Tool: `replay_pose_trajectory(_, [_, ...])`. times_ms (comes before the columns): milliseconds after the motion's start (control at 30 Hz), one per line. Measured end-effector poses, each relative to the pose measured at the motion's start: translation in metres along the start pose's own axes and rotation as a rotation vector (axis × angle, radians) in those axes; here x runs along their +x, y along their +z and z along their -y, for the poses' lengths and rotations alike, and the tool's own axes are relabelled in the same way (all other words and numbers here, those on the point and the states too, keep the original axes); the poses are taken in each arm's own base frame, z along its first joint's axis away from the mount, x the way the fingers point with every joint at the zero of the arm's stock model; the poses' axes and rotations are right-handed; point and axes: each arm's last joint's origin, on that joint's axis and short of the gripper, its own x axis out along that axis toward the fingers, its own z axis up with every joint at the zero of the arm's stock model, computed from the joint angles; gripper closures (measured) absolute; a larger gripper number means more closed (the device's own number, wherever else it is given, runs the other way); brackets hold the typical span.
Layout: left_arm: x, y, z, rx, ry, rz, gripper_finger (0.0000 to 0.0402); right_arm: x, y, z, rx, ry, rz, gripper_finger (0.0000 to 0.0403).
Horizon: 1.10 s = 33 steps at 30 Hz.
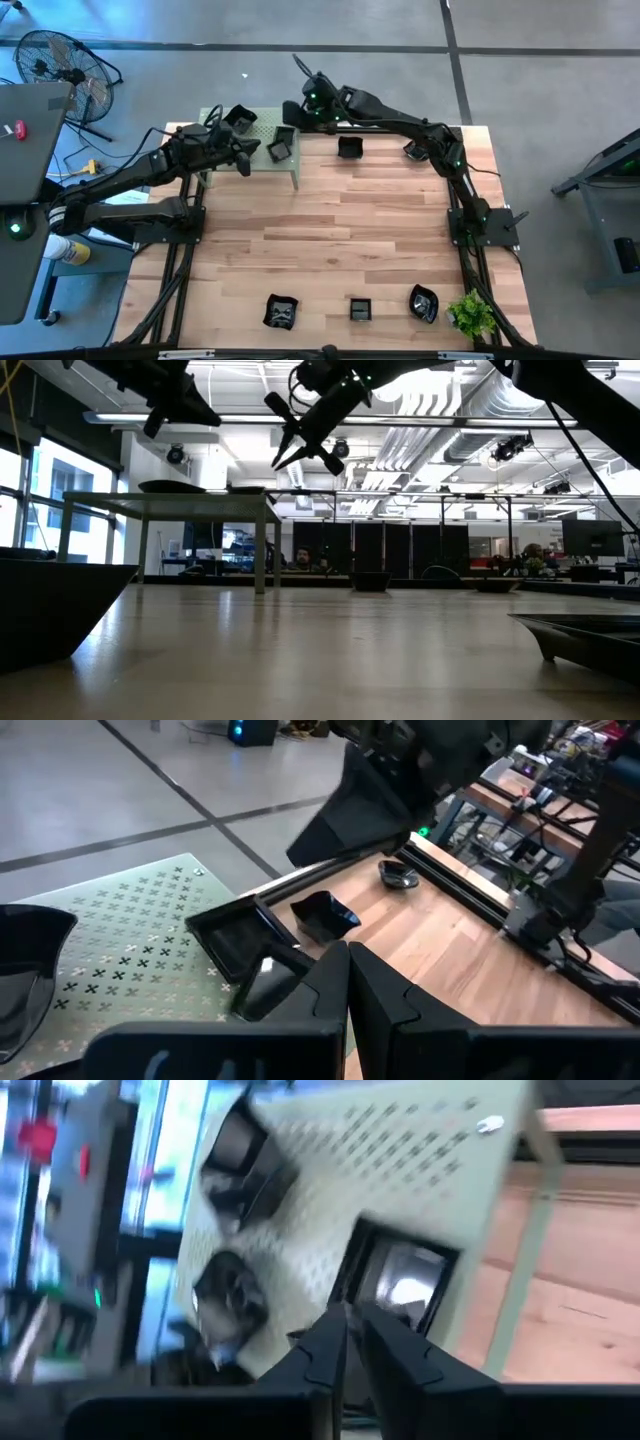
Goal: Pick & Place Mini shaped plates
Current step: Stack the black square plate on top of the stacked black square plate on the shelf
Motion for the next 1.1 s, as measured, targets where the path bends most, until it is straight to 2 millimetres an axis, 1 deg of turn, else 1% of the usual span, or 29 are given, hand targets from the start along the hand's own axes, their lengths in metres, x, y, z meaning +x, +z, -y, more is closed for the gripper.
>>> replay_pose_trajectory(133, [0.0, 0.0, -0.001, 0.001, 0.025, 0.009, 0.0401, 0.0, 0.004, 0.001, 0.086, -0.024, 0.06, 0.0369])
replay_pose_trajectory(200, [0.0, 0.0, -0.001, 0.001, 0.034, 0.013, 0.0401, -0.001, 0.005, 0.0, 0.062, -0.014, 0.072, 0.0369])
replay_pose_trajectory(267, [0.0, 0.0, -0.001, 0.006, 0.037, 0.012, 0.0401, -0.005, 0.005, -0.003, -0.007, -0.01, 0.072, 0.0369])
replay_pose_trajectory(300, [0.0, 0.0, -0.001, 0.013, 0.037, 0.01, 0.0401, -0.011, 0.004, -0.007, -0.045, 0.0, 0.071, 0.0371])
replay_pose_trajectory(400, [0.0, -0.002, -0.001, 0.052, 0.028, -0.013, 0.0401, -0.029, -0.008, -0.02, -0.215, 0.007, 0.068, 0.0386])
replay_pose_trajectory(500, [-0.003, -0.003, -0.002, 0.069, 0.027, -0.022, 0.0401, -0.038, -0.036, -0.031, -0.404, -0.004, 0.051, 0.04])
replay_pose_trajectory(567, [-0.006, -0.002, -0.002, 0.07, 0.03, -0.012, 0.0401, -0.032, -0.059, -0.036, -0.487, 0.038, 0.01, 0.0399])
replay_pose_trajectory(633, [-0.009, -0.001, -0.003, 0.065, 0.034, 0.0, 0.0401, -0.017, -0.083, -0.035, -0.506, 0.083, -0.021, 0.0401])
replay_pose_trajectory(700, [-0.014, 0.0, -0.003, 0.059, 0.03, 0.01, 0.0401, -0.004, -0.1, -0.031, -0.448, 0.091, -0.02, 0.04])
replay_pose_trajectory(733, [-0.016, 0.0, -0.004, 0.057, 0.025, 0.015, 0.0401, 0.001, -0.105, -0.027, -0.399, 0.07, -0.006, 0.0397])
replay_pose_trajectory(833, [-0.023, 0.0, -0.005, 0.059, 0.025, 0.013, 0.0401, 0.009, -0.109, -0.013, -0.286, -0.025, 0.058, 0.0378])
replay_pose_trajectory(900, [-0.026, 0.0, -0.005, 0.055, 0.021, 0.021, 0.0401, 0.01, -0.108, -0.01, -0.278, -0.069, 0.099, 0.0357])
replay_pose_trajectory(1000, [-0.029, -0.001, -0.006, 0.058, 0.019, 0.014, 0.0401, 0.008, -0.102, -0.011, -0.282, -0.087, 0.16, 0.032])
replay_pose_trajectory(1100, [-0.03, -0.002, -0.006, 0.06, 0.02, 0.003, 0.0401, 0.009, -0.1, -0.009, -0.312, -0.099, 0.168, 0.0293])
